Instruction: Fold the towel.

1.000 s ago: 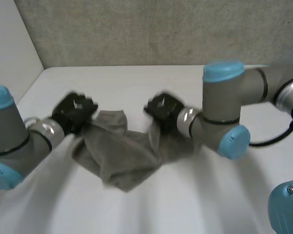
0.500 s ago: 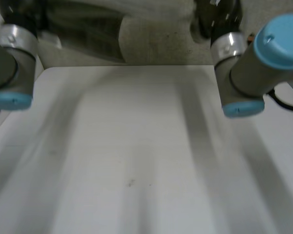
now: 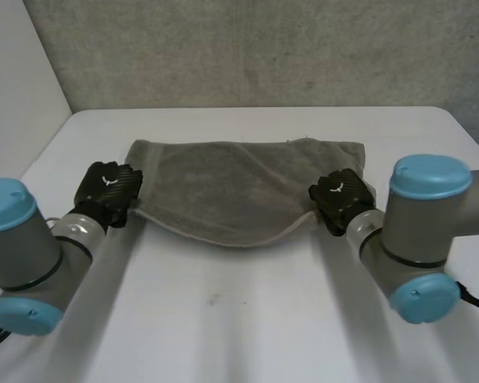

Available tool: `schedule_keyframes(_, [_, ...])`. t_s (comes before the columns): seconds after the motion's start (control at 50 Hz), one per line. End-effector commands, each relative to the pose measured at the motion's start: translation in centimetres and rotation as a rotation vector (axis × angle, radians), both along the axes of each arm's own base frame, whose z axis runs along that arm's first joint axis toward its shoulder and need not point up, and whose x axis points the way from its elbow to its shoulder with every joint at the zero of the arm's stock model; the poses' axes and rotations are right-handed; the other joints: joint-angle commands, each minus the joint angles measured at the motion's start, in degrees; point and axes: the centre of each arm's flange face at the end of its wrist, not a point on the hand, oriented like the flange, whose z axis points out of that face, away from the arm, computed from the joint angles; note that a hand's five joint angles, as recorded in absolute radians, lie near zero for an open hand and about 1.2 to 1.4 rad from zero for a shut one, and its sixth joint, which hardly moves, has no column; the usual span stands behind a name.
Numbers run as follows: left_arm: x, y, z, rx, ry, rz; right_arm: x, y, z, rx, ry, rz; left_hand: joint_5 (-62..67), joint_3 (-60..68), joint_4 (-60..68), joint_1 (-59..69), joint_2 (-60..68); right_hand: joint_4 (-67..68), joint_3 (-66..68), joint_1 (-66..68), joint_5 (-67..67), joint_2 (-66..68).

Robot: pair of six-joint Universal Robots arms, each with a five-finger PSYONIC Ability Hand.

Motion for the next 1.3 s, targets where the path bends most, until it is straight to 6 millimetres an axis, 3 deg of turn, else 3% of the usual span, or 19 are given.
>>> schedule_keyframes(0.02, [0.7,1.7,1.6,-0.03,-0.015,0.005,-1.6,1.3,2.9,0.092,-0.045,-0.046,10.4,10.4,10.3,11.5,10.3,-40.1,-40.0,-30.5,-40.3,-39.8])
schedule_keyframes(0.14, [0.9,2.7,1.9,-0.032,-0.016,0.002,-2.7,1.4,4.2,0.138,-0.031,-0.064,10.4,10.4,10.3,11.5,10.3,-43.2,-43.1,-33.6,-43.4,-42.9])
schedule_keyframes(0.3, [0.8,3.0,2.0,-0.032,-0.015,0.0,-2.7,-0.5,6.5,0.05,-0.023,-0.021,10.4,10.4,10.3,11.5,10.3,-41.0,-41.0,-31.4,-41.2,-40.8])
schedule_keyframes(0.36, [0.7,3.1,2.0,-0.03,-0.016,-0.003,-2.3,-0.9,6.1,0.028,0.026,0.018,10.4,10.4,10.3,11.5,10.3,-40.6,-40.6,-31.1,-40.9,-40.4])
schedule_keyframes(0.5, [0.7,3.1,2.0,-0.034,-0.011,-0.005,-2.1,-1.1,2.8,0.0,0.224,0.12,10.4,10.4,10.3,11.5,10.3,-39.6,-39.6,-30.1,-39.8,-39.4])
schedule_keyframes(0.8, [0.9,2.9,1.9,-0.029,-0.013,0.004,-0.9,-3.6,-0.6,-0.189,0.34,0.193,10.4,10.4,10.3,11.5,10.3,-30.7,-30.7,-21.2,-30.9,-30.5])
schedule_keyframes(1.0, [1.3,2.7,1.8,-0.024,-0.013,0.016,-1.6,-4.6,-2.2,-0.211,0.416,0.187,10.4,10.4,10.3,11.5,10.3,-5.2,-5.1,4.4,-5.4,-4.9])
schedule_keyframes(1.04, [1.5,2.6,1.8,-0.024,-0.013,0.024,-2.4,-5.2,-2.1,-0.206,0.415,0.163,10.4,10.4,10.3,11.5,10.3,19.9,19.9,29.4,19.7,20.1])
schedule_keyframes(1.06, [1.5,2.6,1.8,-0.024,-0.013,0.024,-2.4,-5.2,-2.1,-0.206,0.415,0.163,10.4,10.4,10.3,11.5,10.3,20.0,20.0,29.6,19.8,20.2])
schedule_keyframes(1.12, [1.5,2.5,1.8,-0.025,-0.014,0.027,-3.1,-5.8,-1.0,-0.224,0.401,0.131,10.4,10.4,10.3,11.5,10.3,20.0,20.0,29.6,19.8,20.2])
schedule_keyframes(1.16, [1.5,2.5,1.9,-0.027,-0.017,0.026,-4.1,-6.4,1.8,-0.253,0.325,0.063,10.4,10.4,10.3,11.5,10.3,20.0,20.0,29.6,19.8,20.2])
schedule_keyframes(1.18, [1.5,2.5,2.1,-0.028,-0.018,0.025,-4.1,-6.4,1.9,-0.253,0.324,0.063,10.4,10.4,10.3,11.5,10.3,20.0,20.0,29.6,19.8,20.2])
schedule_keyframes(1.2, [1.4,2.6,2.4,-0.03,-0.019,0.023,-4.8,-6.6,3.8,-0.268,0.262,0.019,10.4,10.4,10.3,11.5,10.3,20.0,20.0,29.6,19.8,20.2])
schedule_keyframes(1.22, [1.4,2.6,2.4,-0.03,-0.019,0.023,-4.8,-6.6,3.8,-0.268,0.262,0.019,10.4,10.4,10.3,11.5,10.3,20.0,20.0,29.6,19.8,20.2])
schedule_keyframes(1.26, [1.6,2.9,4.7,-0.062,-0.01,0.028,-6.1,-6.4,7.5,-0.276,0.131,-0.053,10.4,10.4,10.3,11.5,10.3,20.0,20.0,29.6,19.8,20.2])
schedule_keyframes(1.28, [1.6,2.9,4.8,-0.062,-0.01,0.028,-6.1,-6.4,7.5,-0.276,0.13,-0.053,10.4,10.4,10.3,11.5,10.3,20.0,20.0,29.6,19.8,20.2])
schedule_keyframes(1.3, [1.8,3.2,6.1,-0.07,-0.006,0.031,-6.8,-6.0,8.9,-0.261,0.083,-0.081,10.4,10.4,10.3,11.5,10.3,20.0,20.0,29.6,19.8,20.2])
